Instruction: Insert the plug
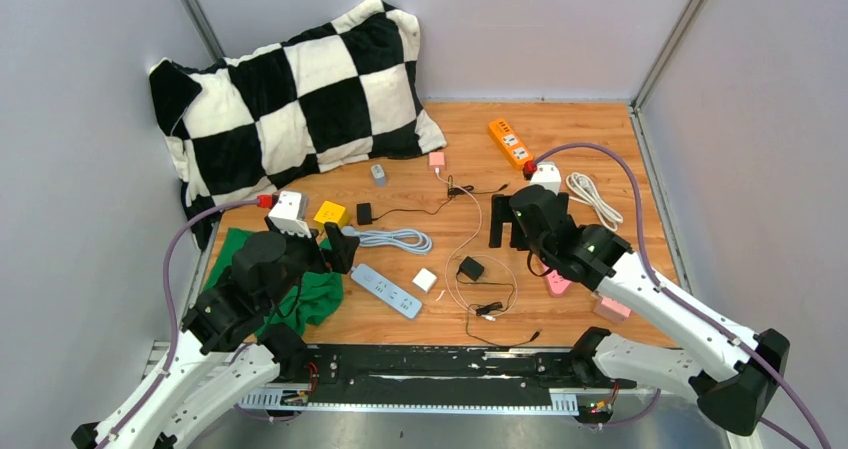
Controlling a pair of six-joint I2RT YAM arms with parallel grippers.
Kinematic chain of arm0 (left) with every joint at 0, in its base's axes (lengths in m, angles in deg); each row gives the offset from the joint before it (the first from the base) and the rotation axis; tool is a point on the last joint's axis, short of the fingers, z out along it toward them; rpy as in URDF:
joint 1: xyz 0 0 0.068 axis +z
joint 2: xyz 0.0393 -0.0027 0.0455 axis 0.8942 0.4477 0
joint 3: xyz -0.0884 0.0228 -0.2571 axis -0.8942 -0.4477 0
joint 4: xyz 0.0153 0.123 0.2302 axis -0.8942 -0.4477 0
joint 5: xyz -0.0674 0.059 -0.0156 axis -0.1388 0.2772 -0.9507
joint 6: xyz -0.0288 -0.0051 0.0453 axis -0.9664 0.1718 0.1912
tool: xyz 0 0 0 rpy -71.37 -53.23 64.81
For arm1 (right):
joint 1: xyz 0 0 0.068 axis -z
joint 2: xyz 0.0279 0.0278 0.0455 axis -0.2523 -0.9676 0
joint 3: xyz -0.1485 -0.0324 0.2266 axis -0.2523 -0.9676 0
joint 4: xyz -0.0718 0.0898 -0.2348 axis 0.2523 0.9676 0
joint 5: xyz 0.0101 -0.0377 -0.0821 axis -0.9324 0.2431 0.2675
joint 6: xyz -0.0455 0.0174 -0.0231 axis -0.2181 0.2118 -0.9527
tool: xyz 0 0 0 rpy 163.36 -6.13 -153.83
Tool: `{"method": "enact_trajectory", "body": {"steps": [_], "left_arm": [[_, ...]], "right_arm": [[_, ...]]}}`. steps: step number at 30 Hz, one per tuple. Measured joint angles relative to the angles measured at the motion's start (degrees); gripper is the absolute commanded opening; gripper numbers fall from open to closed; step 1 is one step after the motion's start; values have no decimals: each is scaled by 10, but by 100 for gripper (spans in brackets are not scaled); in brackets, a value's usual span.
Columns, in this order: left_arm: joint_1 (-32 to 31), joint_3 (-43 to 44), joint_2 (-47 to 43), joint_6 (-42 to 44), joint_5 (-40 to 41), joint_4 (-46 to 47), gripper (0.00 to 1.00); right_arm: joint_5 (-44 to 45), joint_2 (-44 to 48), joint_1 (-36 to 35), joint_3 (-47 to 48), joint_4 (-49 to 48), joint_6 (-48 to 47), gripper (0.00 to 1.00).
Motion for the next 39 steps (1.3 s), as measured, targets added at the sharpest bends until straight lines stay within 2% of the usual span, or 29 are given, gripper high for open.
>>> {"method": "enact_trajectory", "body": {"steps": [10, 13, 21, 25, 32, 39], "left_arm": [[0, 0, -8, 0, 1, 0, 100], [0, 0, -9, 0, 1, 0, 100], [0, 0, -13, -2, 1, -1, 100], [0, 0, -13, -2, 2, -2, 100], [0, 0, -20, -2, 4, -3, 100], [0, 0, -24, -4, 7, -5, 100]], "right_arm": [[1, -36, 0, 12, -2, 8, 100], [1, -61, 0, 18, -9, 8, 97], [1, -176, 0, 58, -48, 2, 87], [25, -256, 2, 94, -62, -21, 86], [24, -341, 61, 106, -89, -63, 81], [-12, -361, 119, 95, -123, -71, 79]]}}
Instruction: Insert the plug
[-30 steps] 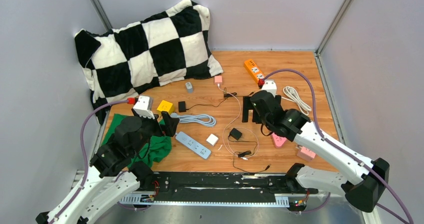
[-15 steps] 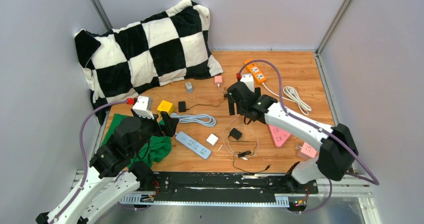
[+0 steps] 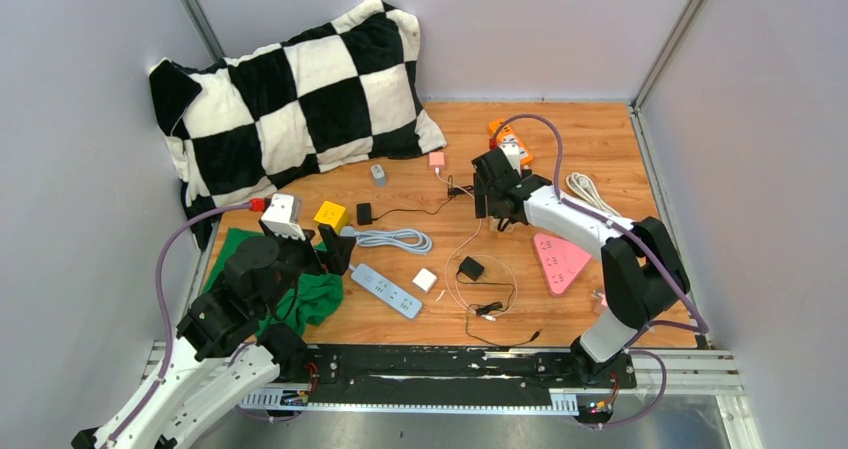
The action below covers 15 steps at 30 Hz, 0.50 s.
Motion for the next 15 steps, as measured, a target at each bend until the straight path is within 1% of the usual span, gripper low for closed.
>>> {"method": "enact_trajectory", "body": {"steps": [5, 11, 13, 15], "left_arm": [[0, 0, 0, 0, 0, -1, 100], [0, 0, -1, 0, 0, -1, 100], [0, 0, -2, 0, 0, -1, 100], [0, 0, -3, 0, 0, -1, 100]], "right_arm": [[-28, -14, 18, -5, -23, -1, 74], [-37, -26, 29, -14, -40, -1, 70], [-38, -33, 33, -16, -45, -1, 67], [-39, -39, 36, -20, -46, -2, 61]]}}
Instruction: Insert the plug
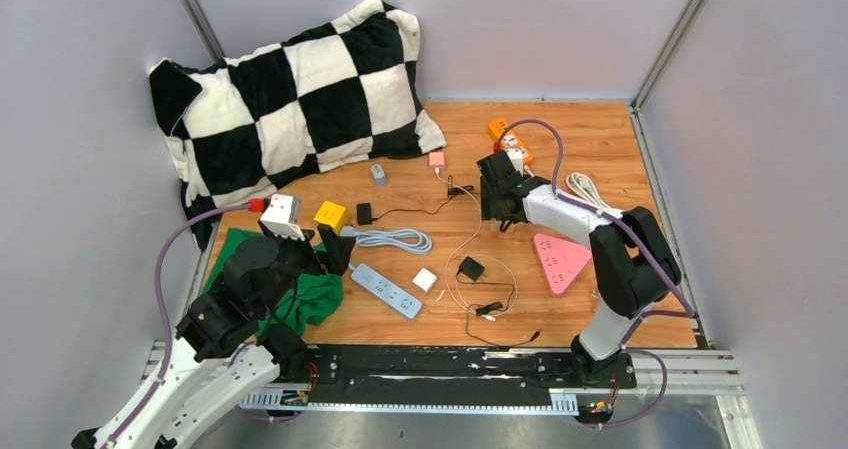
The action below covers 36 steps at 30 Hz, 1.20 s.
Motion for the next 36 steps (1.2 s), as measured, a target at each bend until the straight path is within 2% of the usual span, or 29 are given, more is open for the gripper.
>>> {"method": "enact_trajectory", "body": {"steps": [6, 8, 14, 19, 27, 36], "left_arm": [[0, 0, 0, 0, 0, 0, 100], [0, 0, 0, 0, 0, 0, 100], [0, 0, 0, 0, -1, 0, 98], [0, 0, 15, 4, -21, 1, 95], [0, -19, 30, 24, -119, 43, 94], [0, -55, 58, 52, -266, 180, 93]], "right_arm": [[-2, 0, 2, -8, -5, -8, 42], [-7, 7, 2, -13, -5, -10, 38], [-76, 53, 3, -21, 20, -17, 35], [-203, 131, 3, -24, 19, -30, 33], [-391, 241, -5, -74, -8, -21, 28], [-524, 270, -34, -109, -65, 100, 30]]}}
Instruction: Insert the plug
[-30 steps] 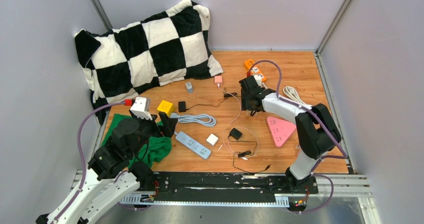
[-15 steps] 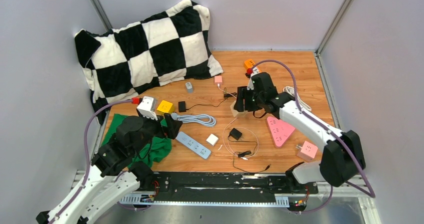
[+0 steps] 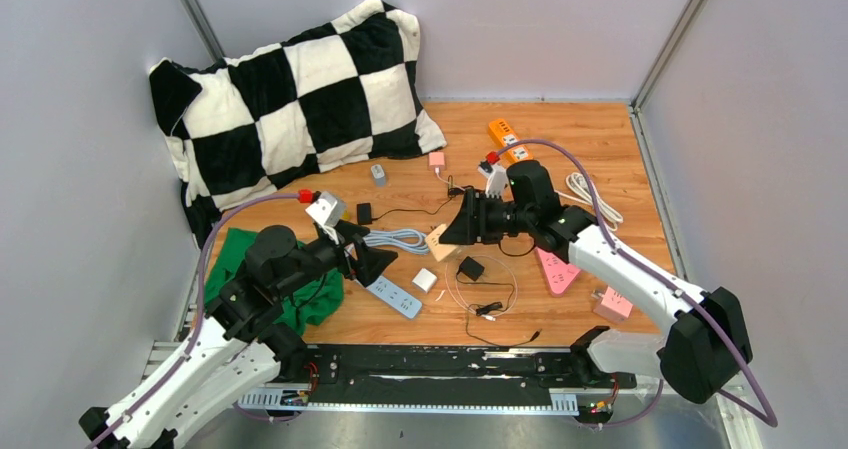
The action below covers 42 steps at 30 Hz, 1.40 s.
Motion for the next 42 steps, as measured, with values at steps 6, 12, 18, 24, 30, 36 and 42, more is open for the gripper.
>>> {"method": "enact_trajectory", "body": {"steps": [6, 12, 18, 24, 30, 36, 42], "left_arm": [[0, -5, 56, 23, -59, 70, 93], [0, -5, 122, 33, -96, 104, 94], [-23, -3, 143, 54, -106, 118, 96], [-42, 14, 174, 81, -103, 125, 96], [-85, 19, 188, 108, -76, 125, 91], [-111, 26, 198, 133, -45, 120, 63], [-114, 26, 190, 138, -32, 119, 37]], "right_arm": [[-45, 0, -32, -4, -36, 69, 30], [-60, 8, -37, -24, -91, 125, 29], [-59, 16, -37, -47, -133, 177, 30], [-59, 14, -38, -47, -166, 205, 30], [-61, 14, -49, -54, -180, 216, 30], [-61, 14, -51, -64, -186, 224, 30], [-58, 20, -52, -64, -188, 226, 30]]}}
